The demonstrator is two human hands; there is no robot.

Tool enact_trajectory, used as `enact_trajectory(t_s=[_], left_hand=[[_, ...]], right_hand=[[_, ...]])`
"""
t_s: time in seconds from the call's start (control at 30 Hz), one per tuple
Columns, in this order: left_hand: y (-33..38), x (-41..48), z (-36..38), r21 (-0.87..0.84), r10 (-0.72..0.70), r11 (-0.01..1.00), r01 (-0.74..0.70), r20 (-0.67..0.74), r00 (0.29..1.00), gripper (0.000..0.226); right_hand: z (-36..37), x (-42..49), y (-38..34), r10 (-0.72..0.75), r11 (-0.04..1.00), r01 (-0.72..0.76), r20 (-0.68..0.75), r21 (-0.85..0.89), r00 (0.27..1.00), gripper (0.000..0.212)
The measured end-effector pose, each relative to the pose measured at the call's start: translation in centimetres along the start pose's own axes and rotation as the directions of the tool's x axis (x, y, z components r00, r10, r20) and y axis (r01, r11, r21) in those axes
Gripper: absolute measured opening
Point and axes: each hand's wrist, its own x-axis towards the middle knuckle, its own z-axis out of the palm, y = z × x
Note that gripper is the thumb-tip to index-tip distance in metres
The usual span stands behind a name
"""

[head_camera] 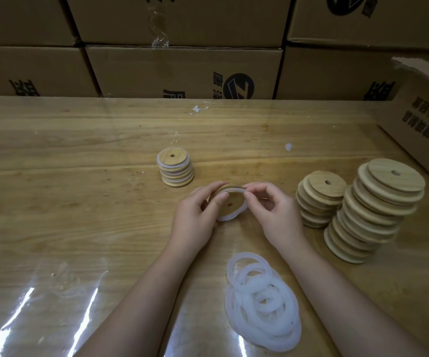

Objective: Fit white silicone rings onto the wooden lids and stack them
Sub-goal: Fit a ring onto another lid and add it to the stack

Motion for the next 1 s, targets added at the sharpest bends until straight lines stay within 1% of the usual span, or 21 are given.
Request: enact_trajectory(t_s=[0.1, 0.23, 0.4, 0.57, 0.67, 0.83, 0.93, 1.0], left_hand=[[0.10, 0.07, 0.02, -0.036, -0.036, 0.999, 0.036, 0.003, 0.999, 0.020], [0.29, 0.16, -0.09, -0.088, -0.072, 0.994, 0.071, 0.002, 0.997, 0.022], [0.39, 0.27, -0.13, -0.168, -0.124, 0.978, 0.124, 0.012, 0.992, 0.022], [0.34, 0.27, -0.23, -0.177, -0.115, 0.977, 0.116, 0.016, 0.993, 0.024], [0.28, 0.26, -0.12, -0.180, -0.118, 0.977, 0.118, 0.009, 0.993, 0.024], [0.09, 0.37, -0.22, -0.196, -0.130, 0.972, 0.129, 0.007, 0.991, 0.024], [-0.06, 0.44, -0.29, -0.248, -0.151, 0.957, 0.150, 0.014, 0.988, 0.021], [-0.03, 0.50, -0.31, -0.299, -0.157, 0.942, 0.150, 0.001, 0.988, 0.018]], right_hand=[[0.00, 0.03, -0.10, 0.041, 0.999, -0.041, 0.006, 0.029, 0.999, 0.022], [-0.08, 0.16, -0.03, 0.115, 0.990, -0.118, 0.041, 0.075, 0.992, 0.017], [-0.31, 0.35, 0.41, 0.173, 0.981, -0.181, 0.112, 0.062, 0.978, 0.012], [0.08, 0.04, 0.67, 0.096, 0.995, -0.094, 0.051, -0.043, 0.994, 0.021], [0.11, 0.12, 0.63, 0.081, 0.994, -0.078, 0.042, -0.078, 0.996, 0.022], [-0.05, 0.17, 0.40, 0.134, 0.990, -0.128, 0.096, -0.063, 0.986, 0.014], [-0.25, 0.18, 0.30, 0.155, 0.987, -0.148, 0.138, -0.060, 0.978, 0.009], [-0.23, 0.10, 0.23, 0.160, 0.986, -0.151, 0.166, -0.065, 0.973, 0.010]])
